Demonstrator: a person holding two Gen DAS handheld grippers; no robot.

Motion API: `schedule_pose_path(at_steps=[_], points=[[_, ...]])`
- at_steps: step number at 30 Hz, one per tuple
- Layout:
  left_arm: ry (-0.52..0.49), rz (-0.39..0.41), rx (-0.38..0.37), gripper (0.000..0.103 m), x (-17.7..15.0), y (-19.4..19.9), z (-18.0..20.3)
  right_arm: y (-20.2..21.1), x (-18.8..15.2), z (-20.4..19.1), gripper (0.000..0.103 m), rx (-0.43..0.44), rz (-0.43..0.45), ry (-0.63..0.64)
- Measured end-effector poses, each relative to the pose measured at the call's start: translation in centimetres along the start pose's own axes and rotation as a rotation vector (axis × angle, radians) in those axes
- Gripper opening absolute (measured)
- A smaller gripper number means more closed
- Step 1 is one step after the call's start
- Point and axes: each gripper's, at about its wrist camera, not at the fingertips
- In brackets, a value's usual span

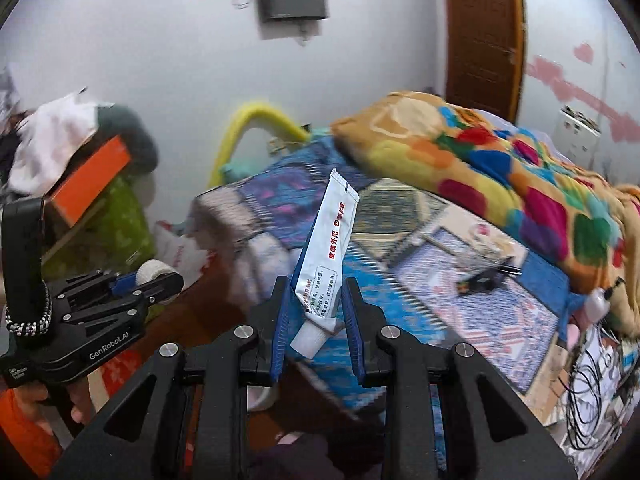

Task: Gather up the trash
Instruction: 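Carry the tape roll and white tube with both tools toward the white bin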

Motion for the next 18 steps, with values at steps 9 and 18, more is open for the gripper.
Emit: schedule_pose_path(at_steps=[9,18], points=[[0.139,-0.018,0.087,0.024,-5.0,3.6,-6.8,-1.4,-1.3,-8.0,0.024,0.123,-0.063,0.12],[0.256,-0.132,0.128,0.024,-10.0,1.2,-12.0,-6.8,-4.3,-14.5,0.024,0.195,-0.227,0.229]])
Point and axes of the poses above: each gripper's, at about its wrist camera, not at the fingertips, and y roughly against the way its jaws point, z to its right, x to its top, and after that the axes turned 14 degrees about -x, right-handed
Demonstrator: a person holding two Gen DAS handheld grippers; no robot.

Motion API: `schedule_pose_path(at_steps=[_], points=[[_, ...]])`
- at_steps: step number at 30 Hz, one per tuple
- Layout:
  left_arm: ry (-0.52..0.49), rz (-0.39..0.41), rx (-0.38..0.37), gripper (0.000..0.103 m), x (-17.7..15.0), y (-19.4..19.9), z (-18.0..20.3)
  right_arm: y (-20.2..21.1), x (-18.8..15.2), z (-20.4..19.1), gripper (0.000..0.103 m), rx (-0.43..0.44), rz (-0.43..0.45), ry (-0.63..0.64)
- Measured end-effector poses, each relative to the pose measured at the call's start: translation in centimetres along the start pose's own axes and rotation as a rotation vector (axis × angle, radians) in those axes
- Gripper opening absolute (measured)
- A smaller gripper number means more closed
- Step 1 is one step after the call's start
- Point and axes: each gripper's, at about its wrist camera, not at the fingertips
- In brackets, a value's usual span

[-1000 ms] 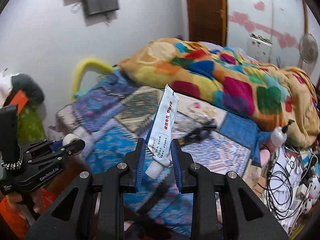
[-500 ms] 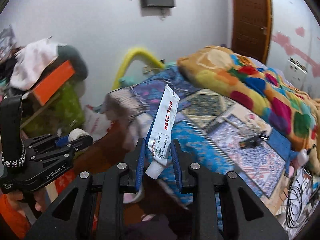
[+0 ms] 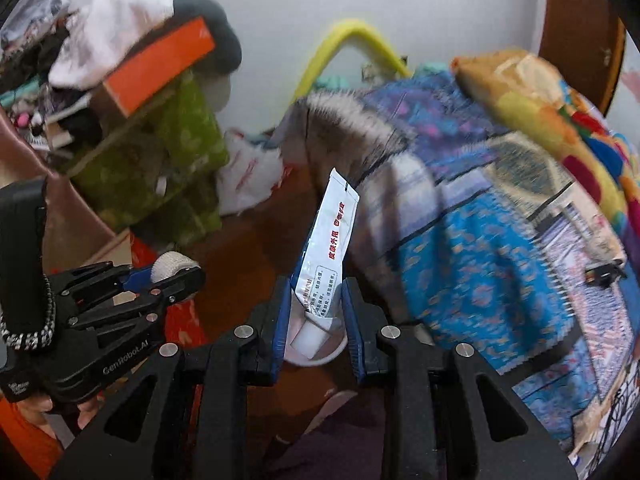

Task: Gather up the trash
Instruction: 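Carry the tape roll and white tube with both tools toward the white bin, then open both tools over the white bin, dropping tape roll and tube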

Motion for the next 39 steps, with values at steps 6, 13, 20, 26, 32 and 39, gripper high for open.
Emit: schedule_pose_path(at_steps=[6,13,20,26,32,39], points=[[0.073,-0.085,0.016,0.024,-1.7,-3.6,-2.8,-5.8,-0.3,-1.8,0.024,0.045,-0.151,0.028],[0.156,-0.162,0.023,0.024,-3.0,-7.3,-5.5,-11.7,-0.1,-3.0,0.024,0.105,-0.31,0.04],[0.217,-0.206,0.019,0.024,-2.9,-9.9,-7.0,-15.0,1.2,-3.7,0.032,0.168,-0.388,0.047],[0.23,-0.211,0.001,0.024,-2.1,-10.8,-7.0,-14.6,1.8,-3.1,0.046,0.13,-0.346,0.051],[0.232,-0.228,-0.001,0.046,-0.7,-11.9,-6.1,-13.2,1.7,-1.8,0.046,0.087,-0.3,0.066],[0.193,-0.183,0.015,0.047,0.2,-10.5,-4.3,-11.0,1.4,0.2,0.046,0.079,-0.273,0.032]])
Point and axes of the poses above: each gripper's, at about its wrist camera, not at the fingertips, and y roughly against the way its jaws point, z to its right, x to its top, and after that the axes turned 14 degrees about -x, right-handed
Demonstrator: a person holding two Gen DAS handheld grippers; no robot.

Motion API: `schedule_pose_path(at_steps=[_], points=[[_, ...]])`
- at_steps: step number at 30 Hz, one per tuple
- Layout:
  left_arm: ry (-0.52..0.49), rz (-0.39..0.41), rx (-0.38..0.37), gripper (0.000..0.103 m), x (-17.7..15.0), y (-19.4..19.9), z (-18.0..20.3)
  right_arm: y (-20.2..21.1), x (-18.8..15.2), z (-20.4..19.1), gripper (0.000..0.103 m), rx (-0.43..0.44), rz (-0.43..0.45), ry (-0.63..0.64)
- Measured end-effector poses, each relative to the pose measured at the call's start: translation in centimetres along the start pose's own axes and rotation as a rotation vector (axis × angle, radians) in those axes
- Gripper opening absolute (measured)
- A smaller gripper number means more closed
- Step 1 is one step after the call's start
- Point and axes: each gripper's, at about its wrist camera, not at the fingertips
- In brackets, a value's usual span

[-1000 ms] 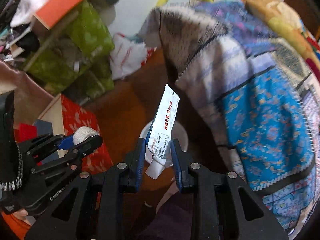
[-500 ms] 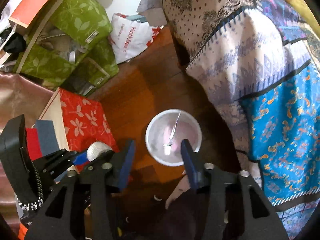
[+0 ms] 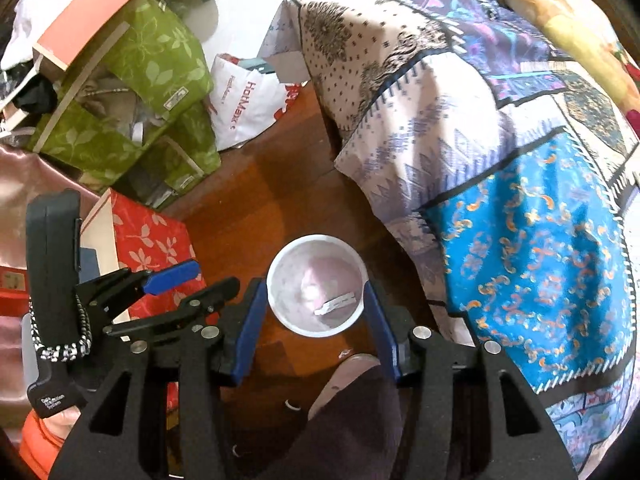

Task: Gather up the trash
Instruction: 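Open both tools over the white bin, dropping tape roll and tube, then move both open tools back over the bed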

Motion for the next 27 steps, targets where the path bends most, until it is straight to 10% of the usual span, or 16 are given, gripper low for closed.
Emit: schedule_pose_path(at_steps=[27], points=[[-0.338,0.291,-0.098,0.047,-0.1,13.0,18.8,17.9,-6.4,11.7,0.046,-0.149,0.412,-0.214]])
Point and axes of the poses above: each gripper's, at about its wrist camera, not at the fingertips, and y roughly against the way its jaws point, z to its right, x to its top, and after that the axes turned 14 degrees about -x, right-handed
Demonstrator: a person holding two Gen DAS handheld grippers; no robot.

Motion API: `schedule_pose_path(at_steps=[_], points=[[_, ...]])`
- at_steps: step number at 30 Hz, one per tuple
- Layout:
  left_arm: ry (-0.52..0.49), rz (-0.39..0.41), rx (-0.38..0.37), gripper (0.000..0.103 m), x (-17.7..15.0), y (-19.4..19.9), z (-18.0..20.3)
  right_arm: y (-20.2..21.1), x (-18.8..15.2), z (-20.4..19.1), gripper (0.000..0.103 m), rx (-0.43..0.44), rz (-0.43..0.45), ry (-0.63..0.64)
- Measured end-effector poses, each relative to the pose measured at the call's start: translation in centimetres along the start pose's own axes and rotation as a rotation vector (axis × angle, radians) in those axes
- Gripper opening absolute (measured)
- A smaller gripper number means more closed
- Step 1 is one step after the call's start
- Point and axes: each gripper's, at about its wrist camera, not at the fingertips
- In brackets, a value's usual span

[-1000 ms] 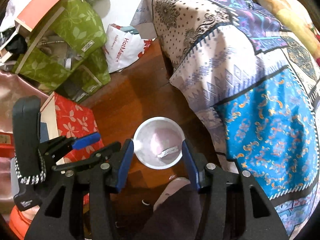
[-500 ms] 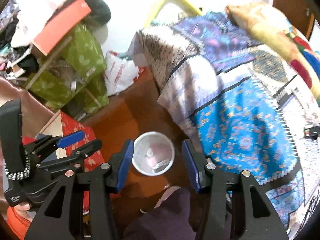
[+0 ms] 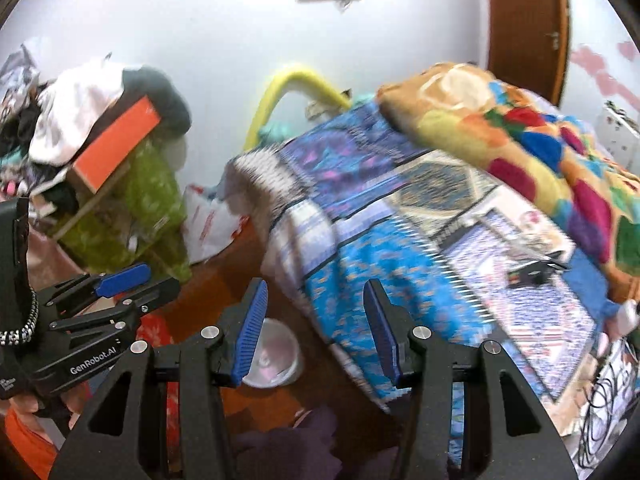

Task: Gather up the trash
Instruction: 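Move both open tools back over the bed, then grasp the black TRAINER box with the left tool while the right tool grasps the purple spray bottle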

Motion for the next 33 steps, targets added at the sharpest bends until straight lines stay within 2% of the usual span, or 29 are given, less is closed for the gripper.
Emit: schedule_pose_path(at_steps=[8,19,25,33], points=[[-0.103,-0.007,-0.113,0.047,2.8,-3.2,7.3,2.7,-0.5,7.1,0.046,-0.112,0.055,-0.107],[-0.208,-0.104,-0.23,0.047,4.4,-11.8,15.2,2.0,-2.2,18.3,0.047,-0.245,0.011,-0.265],[-0.241,-0.189,-0.259,0.047,4.6,-18.3,18.0,-1.2,-3.4,23.6,0.047,-0.278,-0.057,-0.345],[-0.287,-0.275,-0.245,0.047,3.8,-25.2,18.7,-8.2,-4.7,27.2,0.047,-0.227,-0.178,-0.409]])
Point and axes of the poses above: each gripper's, at about its wrist camera, not at the fingertips, and y roughly against the way its jaws point, z to its right, x to its top, and after that the axes turned 14 degrees about -x, right-handed
